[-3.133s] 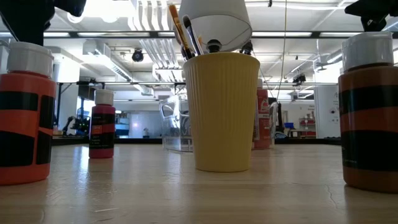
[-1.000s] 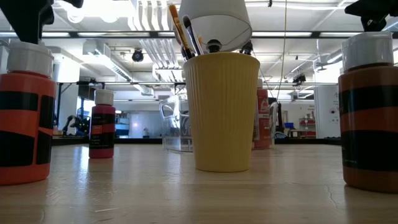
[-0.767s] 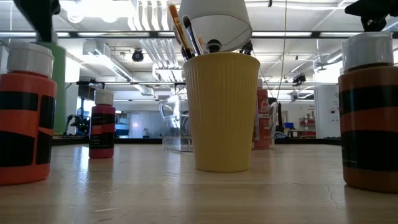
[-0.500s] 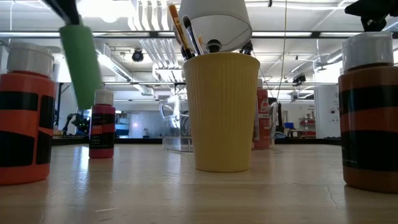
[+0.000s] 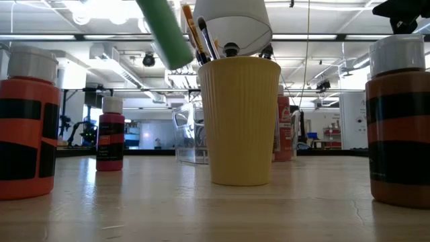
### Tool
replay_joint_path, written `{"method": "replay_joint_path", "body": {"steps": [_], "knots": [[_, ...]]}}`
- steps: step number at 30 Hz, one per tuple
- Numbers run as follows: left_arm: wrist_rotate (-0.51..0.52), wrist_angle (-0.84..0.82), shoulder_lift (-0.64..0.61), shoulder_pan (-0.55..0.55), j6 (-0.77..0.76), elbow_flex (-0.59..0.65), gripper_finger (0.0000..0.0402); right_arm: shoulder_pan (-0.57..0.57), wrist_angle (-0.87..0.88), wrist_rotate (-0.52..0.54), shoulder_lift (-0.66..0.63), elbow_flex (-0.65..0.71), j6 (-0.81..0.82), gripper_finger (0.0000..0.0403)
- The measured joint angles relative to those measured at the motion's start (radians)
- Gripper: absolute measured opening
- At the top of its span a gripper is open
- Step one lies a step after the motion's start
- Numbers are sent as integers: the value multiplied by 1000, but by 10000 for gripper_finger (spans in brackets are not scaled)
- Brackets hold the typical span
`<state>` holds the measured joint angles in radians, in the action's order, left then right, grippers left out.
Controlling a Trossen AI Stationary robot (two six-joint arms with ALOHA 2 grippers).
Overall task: Pick & Place Paint Supplies
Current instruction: Put the green bottle into the transparent bin
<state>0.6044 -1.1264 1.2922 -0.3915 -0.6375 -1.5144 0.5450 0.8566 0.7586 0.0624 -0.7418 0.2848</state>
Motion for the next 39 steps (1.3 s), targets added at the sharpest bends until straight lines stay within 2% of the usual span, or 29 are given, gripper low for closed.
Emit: {"method": "replay_joint_path", "body": {"steps": [4, 8, 15, 27, 39], "knots": [[-29, 103, 0, 98, 146, -13, 131, 0, 0, 0, 0, 0, 0, 8], [-137, 205, 14, 204, 250, -6, 131, 0, 0, 0, 0, 0, 0, 8], [-253, 256, 131, 325, 355, -29, 131, 0, 0, 0, 0, 0, 0, 8], [-301, 253, 357, 394, 436, -161, 131, 0, 0, 0, 0, 0, 0, 8], [-343, 245, 461, 419, 460, -209, 131, 0, 0, 0, 0, 0, 0, 8]]}}
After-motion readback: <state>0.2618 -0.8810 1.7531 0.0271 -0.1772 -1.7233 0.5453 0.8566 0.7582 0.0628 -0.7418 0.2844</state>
